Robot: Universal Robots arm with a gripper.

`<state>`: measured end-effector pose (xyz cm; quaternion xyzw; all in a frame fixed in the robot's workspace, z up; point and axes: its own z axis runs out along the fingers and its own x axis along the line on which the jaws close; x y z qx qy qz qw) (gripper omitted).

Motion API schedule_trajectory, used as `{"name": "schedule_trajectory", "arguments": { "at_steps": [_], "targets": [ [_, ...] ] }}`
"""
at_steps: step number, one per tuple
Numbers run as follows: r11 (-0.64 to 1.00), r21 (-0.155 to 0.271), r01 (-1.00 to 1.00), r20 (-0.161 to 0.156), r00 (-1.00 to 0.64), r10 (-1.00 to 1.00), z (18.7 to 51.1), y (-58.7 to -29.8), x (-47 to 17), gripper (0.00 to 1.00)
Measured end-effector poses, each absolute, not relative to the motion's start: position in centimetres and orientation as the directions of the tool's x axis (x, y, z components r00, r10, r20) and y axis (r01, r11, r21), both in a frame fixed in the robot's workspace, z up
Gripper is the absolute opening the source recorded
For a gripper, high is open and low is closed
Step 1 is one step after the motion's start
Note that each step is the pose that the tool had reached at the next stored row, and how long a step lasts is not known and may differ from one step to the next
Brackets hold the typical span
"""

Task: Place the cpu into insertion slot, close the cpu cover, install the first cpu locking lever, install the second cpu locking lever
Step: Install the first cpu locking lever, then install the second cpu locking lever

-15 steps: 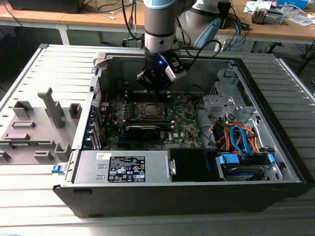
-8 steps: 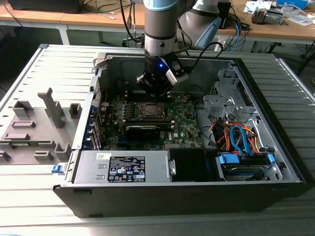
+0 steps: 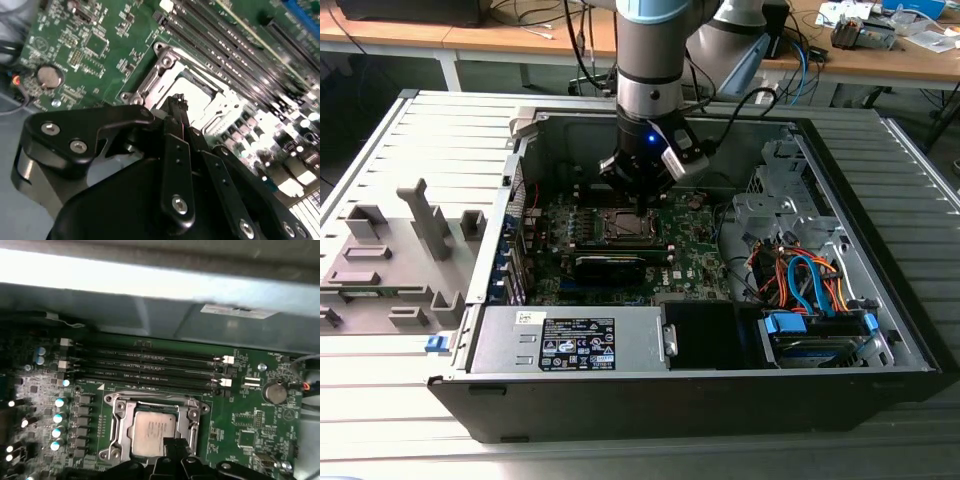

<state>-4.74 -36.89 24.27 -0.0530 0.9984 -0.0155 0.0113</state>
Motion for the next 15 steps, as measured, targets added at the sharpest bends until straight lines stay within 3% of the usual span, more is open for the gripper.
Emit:
{"name": "schedule_trajectory", "arguments": {
  "at_steps": [15],
  "targets": [
    [0.994,-0.032,-0.105,-0.021,-0.994,-0.106,25.68,-36.90,-4.74,0.11]
  ]
}}
